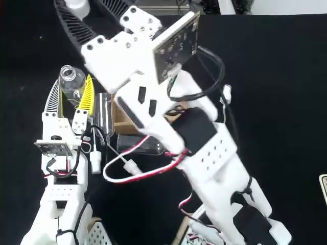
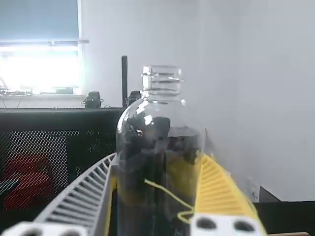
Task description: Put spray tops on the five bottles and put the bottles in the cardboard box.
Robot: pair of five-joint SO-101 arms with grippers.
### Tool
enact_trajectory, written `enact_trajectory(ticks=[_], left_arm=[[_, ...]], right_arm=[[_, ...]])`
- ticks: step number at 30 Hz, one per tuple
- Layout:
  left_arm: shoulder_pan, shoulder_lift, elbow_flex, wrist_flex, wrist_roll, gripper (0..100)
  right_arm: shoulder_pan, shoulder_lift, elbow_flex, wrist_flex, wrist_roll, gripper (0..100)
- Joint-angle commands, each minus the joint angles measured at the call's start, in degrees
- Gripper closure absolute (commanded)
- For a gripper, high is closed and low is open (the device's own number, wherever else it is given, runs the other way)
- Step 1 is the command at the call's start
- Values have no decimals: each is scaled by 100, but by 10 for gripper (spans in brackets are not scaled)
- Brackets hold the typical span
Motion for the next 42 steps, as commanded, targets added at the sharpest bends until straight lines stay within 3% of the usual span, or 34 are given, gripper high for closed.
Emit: enact_trajectory(ticks=[1,20,32,42], left_arm=[[40,-70,171,-176,35,970],[40,-70,171,-176,53,970],[40,-70,171,-176,53,970],[40,-62,171,-176,53,970]], right_arm=[[-343,-163,180,-615,-18,987],[-510,-154,1710,-2198,26,987],[-387,171,1771,-2189,0,987],[-387,-409,2870,-1793,26,985]])
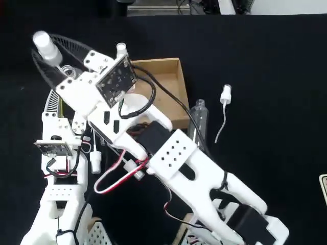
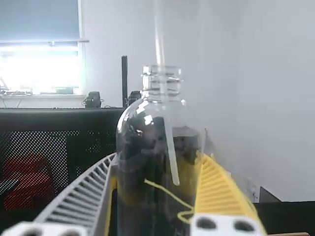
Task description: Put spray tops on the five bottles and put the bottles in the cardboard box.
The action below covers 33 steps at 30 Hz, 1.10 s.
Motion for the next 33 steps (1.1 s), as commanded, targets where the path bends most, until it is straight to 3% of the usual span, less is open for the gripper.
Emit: enact_trajectory(ticks=[1,8,16,20,26,33], left_arm=[[40,-62,171,-176,53,970],[40,-62,171,-176,53,970],[40,-62,171,-176,53,970],[40,-62,171,-176,53,970],[40,-62,171,-176,53,970],[48,-62,171,-176,53,970]], right_arm=[[79,-549,277,44,9,985],[53,-1042,831,273,0,830],[88,-1587,233,756,-9,853],[343,-1965,-514,2251,-35,853],[1732,-2844,-963,4703,-35,853],[4448,-3881,426,6101,-35,853]])
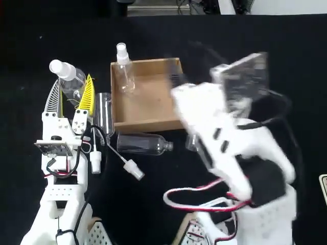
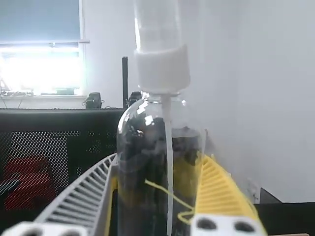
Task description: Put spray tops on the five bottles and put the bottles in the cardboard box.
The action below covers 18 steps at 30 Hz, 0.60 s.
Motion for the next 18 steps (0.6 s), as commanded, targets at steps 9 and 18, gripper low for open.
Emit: enact_trajectory(ticks=[9,18], left_arm=[[31,-62,171,-167,35,970],[-901,-88,171,1459,26,970]], right_arm=[[1908,-1982,4567,-976,-44,853],[1292,-3741,7143,-1829,-44,853]])
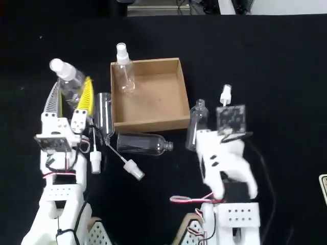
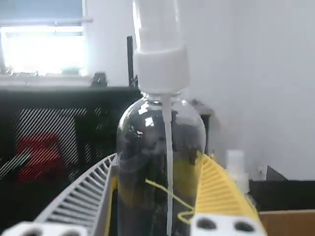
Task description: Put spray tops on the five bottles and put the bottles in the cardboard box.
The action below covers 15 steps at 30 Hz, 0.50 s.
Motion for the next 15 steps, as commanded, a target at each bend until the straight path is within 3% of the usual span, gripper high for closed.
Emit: enact_trajectory(ticks=[1,5,10,15], left_arm=[[-840,-114,171,1029,53,970],[-1965,-114,171,1767,53,970],[-3512,-70,171,1873,53,970],[-4312,-62,171,1890,53,970]], right_arm=[[-202,-804,391,-88,-26,853],[-484,-1640,840,167,-26,853],[-721,-2229,892,844,-18,853],[-765,-2202,919,835,-18,854]])
